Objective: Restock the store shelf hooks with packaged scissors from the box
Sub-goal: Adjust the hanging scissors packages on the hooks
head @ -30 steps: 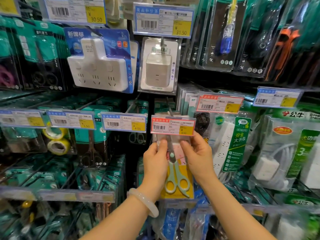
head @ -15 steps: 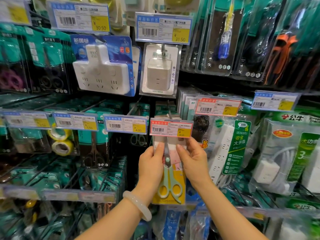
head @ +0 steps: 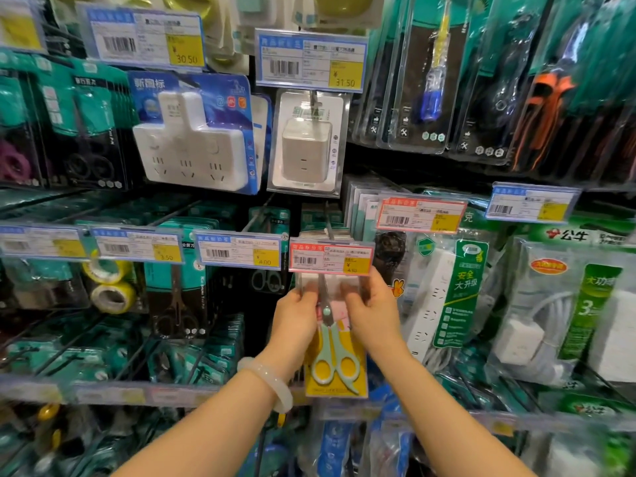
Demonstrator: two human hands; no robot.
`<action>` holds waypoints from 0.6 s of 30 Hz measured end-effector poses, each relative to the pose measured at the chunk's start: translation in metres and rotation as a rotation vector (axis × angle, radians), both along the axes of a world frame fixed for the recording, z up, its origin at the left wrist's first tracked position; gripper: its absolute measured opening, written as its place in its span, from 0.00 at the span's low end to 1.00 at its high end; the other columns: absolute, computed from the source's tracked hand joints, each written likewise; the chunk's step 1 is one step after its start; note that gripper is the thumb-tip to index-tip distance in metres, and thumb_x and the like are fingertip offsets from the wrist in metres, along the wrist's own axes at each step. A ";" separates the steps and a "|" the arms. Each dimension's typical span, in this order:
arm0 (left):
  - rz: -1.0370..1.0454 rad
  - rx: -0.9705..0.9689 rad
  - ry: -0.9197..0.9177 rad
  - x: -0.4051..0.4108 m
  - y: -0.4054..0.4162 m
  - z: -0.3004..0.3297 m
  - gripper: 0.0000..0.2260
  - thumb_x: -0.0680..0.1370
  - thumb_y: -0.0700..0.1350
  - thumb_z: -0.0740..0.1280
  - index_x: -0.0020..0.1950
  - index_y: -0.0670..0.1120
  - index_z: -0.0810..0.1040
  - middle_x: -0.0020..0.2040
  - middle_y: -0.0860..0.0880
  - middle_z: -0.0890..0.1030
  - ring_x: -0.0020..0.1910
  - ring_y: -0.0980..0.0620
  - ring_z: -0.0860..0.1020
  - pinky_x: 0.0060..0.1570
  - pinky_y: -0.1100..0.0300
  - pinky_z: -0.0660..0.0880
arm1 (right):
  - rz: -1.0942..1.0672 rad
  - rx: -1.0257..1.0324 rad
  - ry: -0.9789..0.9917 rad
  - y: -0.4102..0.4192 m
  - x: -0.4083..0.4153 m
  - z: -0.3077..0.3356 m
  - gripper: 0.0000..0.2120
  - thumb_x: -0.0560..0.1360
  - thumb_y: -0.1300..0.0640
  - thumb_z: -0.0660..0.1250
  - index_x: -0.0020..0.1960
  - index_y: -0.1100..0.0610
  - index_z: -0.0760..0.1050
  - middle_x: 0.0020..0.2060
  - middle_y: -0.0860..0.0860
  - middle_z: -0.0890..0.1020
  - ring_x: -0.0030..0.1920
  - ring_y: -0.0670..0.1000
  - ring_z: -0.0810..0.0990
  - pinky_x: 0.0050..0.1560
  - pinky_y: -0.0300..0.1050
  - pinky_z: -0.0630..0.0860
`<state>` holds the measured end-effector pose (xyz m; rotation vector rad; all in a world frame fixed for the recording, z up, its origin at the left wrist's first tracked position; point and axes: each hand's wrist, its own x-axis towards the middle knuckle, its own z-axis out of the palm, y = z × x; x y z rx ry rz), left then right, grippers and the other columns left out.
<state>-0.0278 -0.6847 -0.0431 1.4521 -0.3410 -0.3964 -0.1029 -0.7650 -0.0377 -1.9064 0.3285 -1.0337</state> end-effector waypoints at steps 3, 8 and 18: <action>-0.099 0.198 -0.181 0.016 0.004 0.001 0.13 0.81 0.51 0.57 0.51 0.47 0.79 0.47 0.44 0.83 0.50 0.43 0.81 0.55 0.47 0.76 | -0.081 -0.167 0.232 -0.003 0.003 -0.001 0.19 0.72 0.63 0.65 0.60 0.47 0.70 0.51 0.43 0.77 0.51 0.41 0.77 0.52 0.35 0.75; -0.271 0.362 -0.375 0.025 0.014 -0.001 0.10 0.78 0.42 0.65 0.58 0.47 0.75 0.49 0.48 0.80 0.49 0.49 0.78 0.53 0.56 0.75 | -0.178 -0.356 0.432 -0.010 0.003 0.002 0.20 0.73 0.61 0.65 0.65 0.53 0.70 0.59 0.53 0.74 0.59 0.53 0.74 0.57 0.46 0.72; 0.014 0.409 -0.499 0.029 0.012 -0.018 0.03 0.76 0.39 0.66 0.45 0.46 0.74 0.35 0.52 0.76 0.40 0.48 0.77 0.44 0.56 0.74 | -0.266 -0.652 0.684 -0.001 0.005 -0.012 0.31 0.74 0.63 0.62 0.74 0.53 0.54 0.62 0.55 0.63 0.51 0.62 0.76 0.40 0.46 0.67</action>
